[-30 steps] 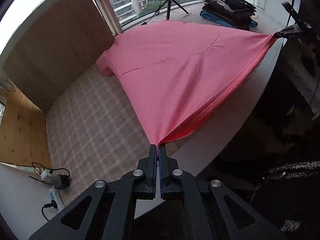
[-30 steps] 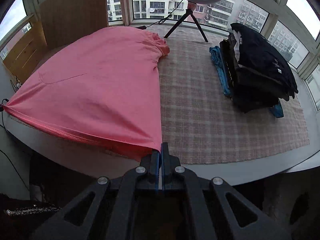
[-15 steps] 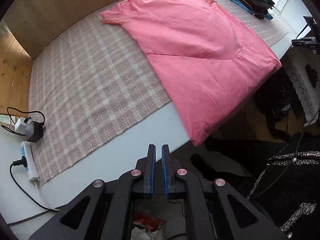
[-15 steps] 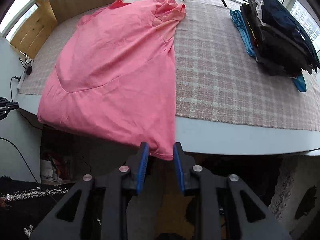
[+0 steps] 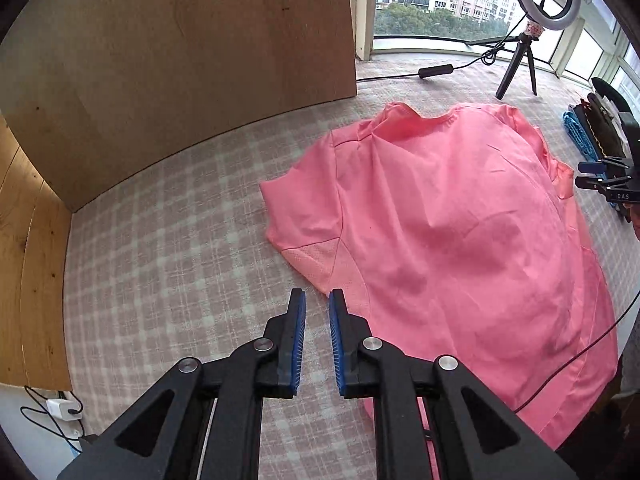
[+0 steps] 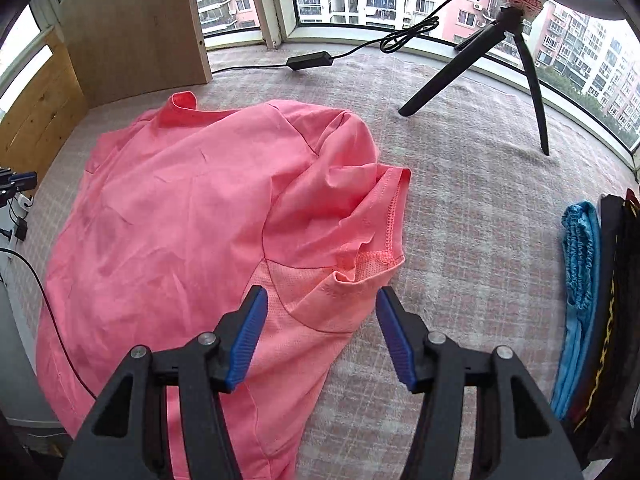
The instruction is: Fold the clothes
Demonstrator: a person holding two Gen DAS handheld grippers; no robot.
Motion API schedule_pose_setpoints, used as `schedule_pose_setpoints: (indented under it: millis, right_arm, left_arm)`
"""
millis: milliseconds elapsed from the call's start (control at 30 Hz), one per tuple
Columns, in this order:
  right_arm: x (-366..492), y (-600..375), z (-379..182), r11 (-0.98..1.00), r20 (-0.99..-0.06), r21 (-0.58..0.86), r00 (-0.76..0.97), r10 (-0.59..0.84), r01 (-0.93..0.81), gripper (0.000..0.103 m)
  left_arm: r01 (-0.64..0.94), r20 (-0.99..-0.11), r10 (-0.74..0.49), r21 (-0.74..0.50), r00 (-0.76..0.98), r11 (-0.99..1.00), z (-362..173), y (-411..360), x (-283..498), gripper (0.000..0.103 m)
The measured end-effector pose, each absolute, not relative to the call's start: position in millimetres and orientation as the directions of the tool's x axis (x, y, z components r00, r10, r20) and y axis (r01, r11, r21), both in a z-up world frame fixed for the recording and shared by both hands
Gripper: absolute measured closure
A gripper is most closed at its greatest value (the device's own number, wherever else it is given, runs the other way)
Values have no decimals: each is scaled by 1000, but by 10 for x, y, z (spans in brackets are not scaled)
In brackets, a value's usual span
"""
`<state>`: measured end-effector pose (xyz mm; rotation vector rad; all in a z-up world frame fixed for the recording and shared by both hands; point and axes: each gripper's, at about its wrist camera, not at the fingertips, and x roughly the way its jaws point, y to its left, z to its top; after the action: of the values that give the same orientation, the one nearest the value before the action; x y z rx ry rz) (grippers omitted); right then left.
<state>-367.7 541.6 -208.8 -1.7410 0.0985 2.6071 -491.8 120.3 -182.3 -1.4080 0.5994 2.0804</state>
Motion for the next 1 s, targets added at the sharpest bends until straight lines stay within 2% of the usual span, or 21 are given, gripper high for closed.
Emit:
schedule_pose_setpoints:
  millis: [33,67,133,233,333,400,467,500,567,600,633,733,833,867,900,967,1000]
  right_arm:
    - [-3741,5420,-2160,-999,-927,31,-374,-19,-25,58]
    - [-3797,5429,-2221,-1000,-932,21,-363,-15,-12,99]
    - [-3836,5476,-2236,-999,-937,52,-345,-50,5,100]
    - [-3714,5581,-1943,-1000,-916,-5,-401,-7,28,100]
    - [-3533,6130,-1761,-983,-898,-22,-429,100,-183,100]
    - [-3489,6260,-1854,-980,-919,-2,-387,80,-197,99]
    - [-3514,6273,-1911,-979,-936,-28,-337,96,-200,85]
    - [-3551,6289,-1884,-977,-930,-22,-354,98,-212,80]
    - [-3667,6369,-1802,-969,-907,41,-417,67,-246,61]
    - [-3776,6388,-1824,-969,-903,59,-426,50,-238,58]
    - [-3885,6406,-1846,-970,-899,77,-436,32,-230,55]
    - [-4204,6422,-1998,-971,-904,97,-427,6,-219,55]
    - [-4415,6397,-2170,-973,-917,103,-400,-11,-209,55]
    - [-4461,6383,-2222,-974,-921,99,-390,-11,-204,55]
    - [-4488,6368,-2267,-975,-924,101,-383,-19,-197,55]
    - [-4515,6347,-2329,-976,-923,119,-382,-41,-182,55]
    - [-4519,6339,-2351,-976,-921,132,-387,-55,-175,57]
  left_arm:
    - [-659,-939,182,59,-291,-749,-1854,1223,-4952,90]
    - [-658,-943,167,67,-287,-750,-1897,1232,-4985,90]
    - [-651,-947,142,84,-287,-755,-1945,1230,-5069,90]
    - [-640,-944,151,77,-294,-764,-1946,1189,-5189,90]
    - [-650,-948,148,75,-282,-756,-2038,1178,-5288,90]
    - [-660,-953,137,80,-270,-747,-2135,1190,-5344,90]
    - [-668,-956,141,72,-259,-741,-2208,1212,-5412,90]
    - [-668,-954,155,59,-256,-742,-2231,1225,-5463,90]
    - [-665,-951,182,31,-249,-747,-2281,1254,-5576,85]
    - [-661,-952,192,15,-238,-750,-2310,1265,-5643,84]
    - [-658,-953,197,4,-231,-753,-2351,1289,-5706,84]
    - [-666,-948,217,-8,-232,-746,-2425,1409,-5833,83]
    - [-680,-947,243,-37,-211,-733,-2504,1536,-5921,69]
    - [-688,-951,236,-34,-201,-725,-2549,1580,-5929,69]
    - [-702,-956,220,-20,-196,-712,-2601,1639,-5924,70]
    - [-728,-959,200,10,-201,-685,-2650,1716,-5873,97]
    - [-739,-958,203,13,-202,-674,-2654,1740,-5845,99]
